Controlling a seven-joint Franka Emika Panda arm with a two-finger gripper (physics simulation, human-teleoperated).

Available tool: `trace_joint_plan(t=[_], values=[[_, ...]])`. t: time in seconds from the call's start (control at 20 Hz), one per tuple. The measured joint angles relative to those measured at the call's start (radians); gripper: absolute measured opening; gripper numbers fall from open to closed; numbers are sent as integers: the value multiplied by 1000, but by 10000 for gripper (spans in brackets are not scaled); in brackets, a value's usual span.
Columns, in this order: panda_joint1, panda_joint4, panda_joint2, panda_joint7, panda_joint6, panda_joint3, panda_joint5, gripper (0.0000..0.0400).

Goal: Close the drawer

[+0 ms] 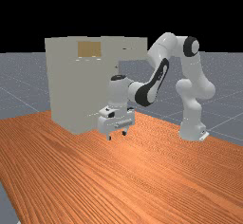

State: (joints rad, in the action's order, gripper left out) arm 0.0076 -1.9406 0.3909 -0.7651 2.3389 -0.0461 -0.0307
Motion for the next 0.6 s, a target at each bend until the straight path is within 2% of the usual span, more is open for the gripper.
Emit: trace_joint_plan(t=[0.05, 0.1, 0.15, 0.2, 0.25, 0.3, 0.35, 0.4, 0.45, 0.5, 0.55, 0.6], values=[[0, 0, 0, 0, 0, 0, 0, 243], [0, 0, 0, 0, 0, 0, 0, 148], [0, 0, 0, 0, 0, 0, 0, 90], [0, 0, 0, 0, 0, 0, 0, 54], [0, 0, 0, 0, 0, 0, 0, 33], [4, 91, 44, 9, -139, 3, 2, 20], [11, 49, 23, 19, -80, 4, -1, 12], [26, -45, -29, 96, 1, -7, 1, 7], [32, -158, -103, 143, 37, -12, -5, 4], [30, -149, -139, 137, -32, -9, -7, 3], [27, -234, -218, 127, -1, -7, -11, 2], [25, -207, -259, 93, -100, -3, -14, 1]])
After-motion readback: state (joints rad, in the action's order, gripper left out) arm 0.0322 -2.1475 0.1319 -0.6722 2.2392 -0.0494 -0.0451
